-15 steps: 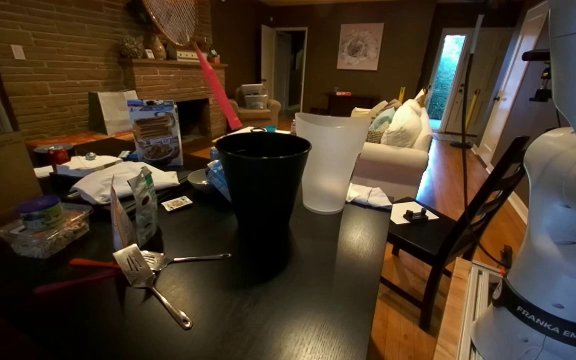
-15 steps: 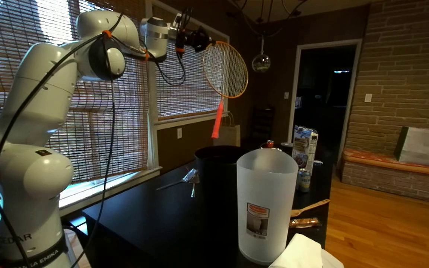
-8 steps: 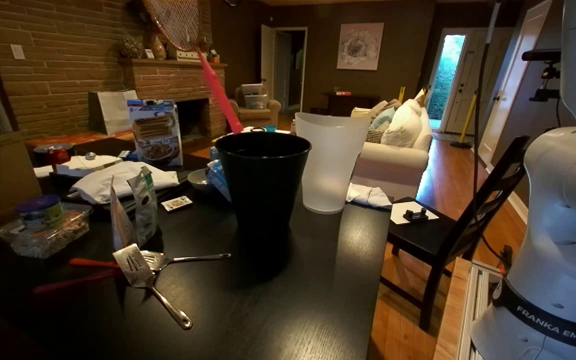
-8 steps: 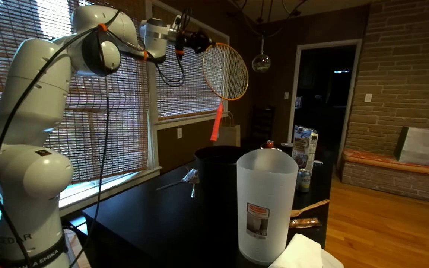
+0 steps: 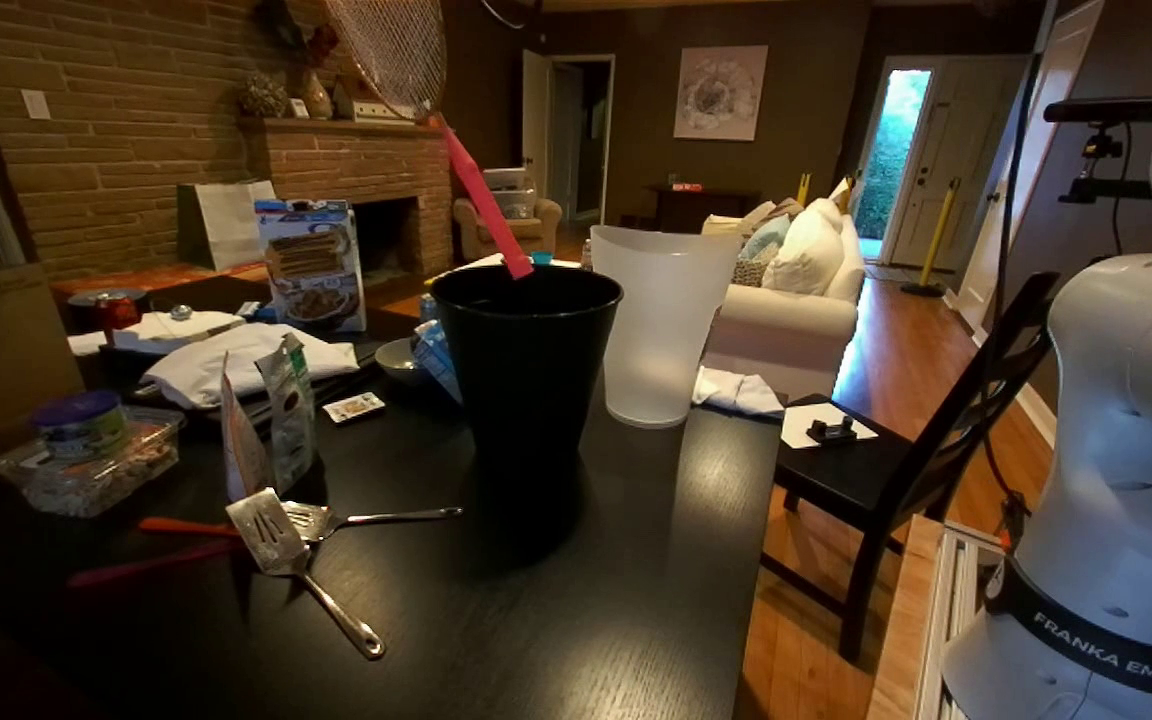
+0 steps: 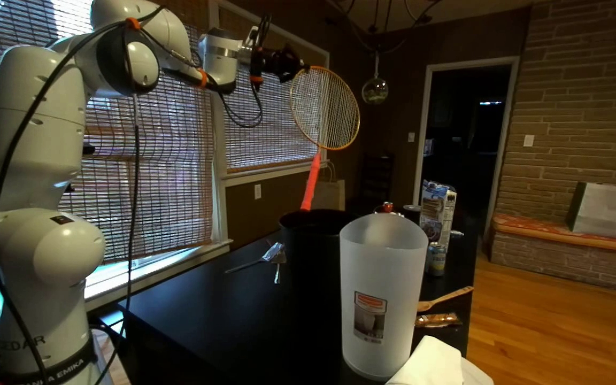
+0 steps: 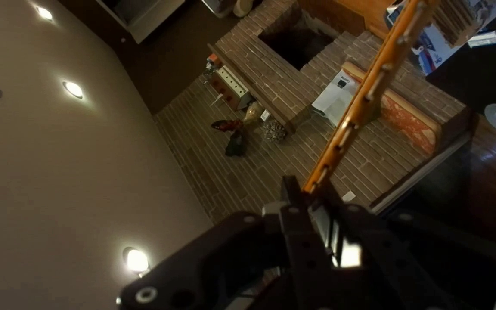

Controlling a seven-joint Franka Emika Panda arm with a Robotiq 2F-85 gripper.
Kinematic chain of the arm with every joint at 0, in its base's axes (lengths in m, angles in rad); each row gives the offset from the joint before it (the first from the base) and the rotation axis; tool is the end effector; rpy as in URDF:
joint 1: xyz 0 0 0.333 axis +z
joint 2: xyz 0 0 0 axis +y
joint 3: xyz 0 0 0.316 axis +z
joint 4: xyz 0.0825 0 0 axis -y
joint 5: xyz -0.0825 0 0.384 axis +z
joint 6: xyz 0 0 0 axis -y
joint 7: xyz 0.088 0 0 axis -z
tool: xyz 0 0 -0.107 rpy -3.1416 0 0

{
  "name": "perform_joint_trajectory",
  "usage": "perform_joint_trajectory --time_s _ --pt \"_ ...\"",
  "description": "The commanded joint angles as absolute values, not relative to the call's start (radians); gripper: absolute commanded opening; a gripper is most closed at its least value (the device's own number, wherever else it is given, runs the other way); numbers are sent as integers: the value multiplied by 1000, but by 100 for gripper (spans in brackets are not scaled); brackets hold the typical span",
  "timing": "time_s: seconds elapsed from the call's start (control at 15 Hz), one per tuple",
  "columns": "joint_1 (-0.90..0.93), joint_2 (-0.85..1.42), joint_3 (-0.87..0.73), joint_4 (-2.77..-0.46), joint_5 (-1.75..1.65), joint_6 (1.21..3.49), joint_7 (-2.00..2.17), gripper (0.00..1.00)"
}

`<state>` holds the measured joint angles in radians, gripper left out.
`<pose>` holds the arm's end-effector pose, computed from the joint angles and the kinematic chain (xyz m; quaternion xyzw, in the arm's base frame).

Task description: Put the racket in the black bin.

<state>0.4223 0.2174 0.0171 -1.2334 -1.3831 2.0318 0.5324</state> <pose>0.6098 0.2231 0.7561 0.7434 0.0732 0.4881 0.4515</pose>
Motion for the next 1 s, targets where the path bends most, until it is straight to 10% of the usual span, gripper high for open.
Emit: perform_joint_trajectory --time_s 0.0,0.93 --pt "426 123 10 -1406 -1439 2044 628 3" --pt "278 -26 143 -1735 -1546 2076 809 3"
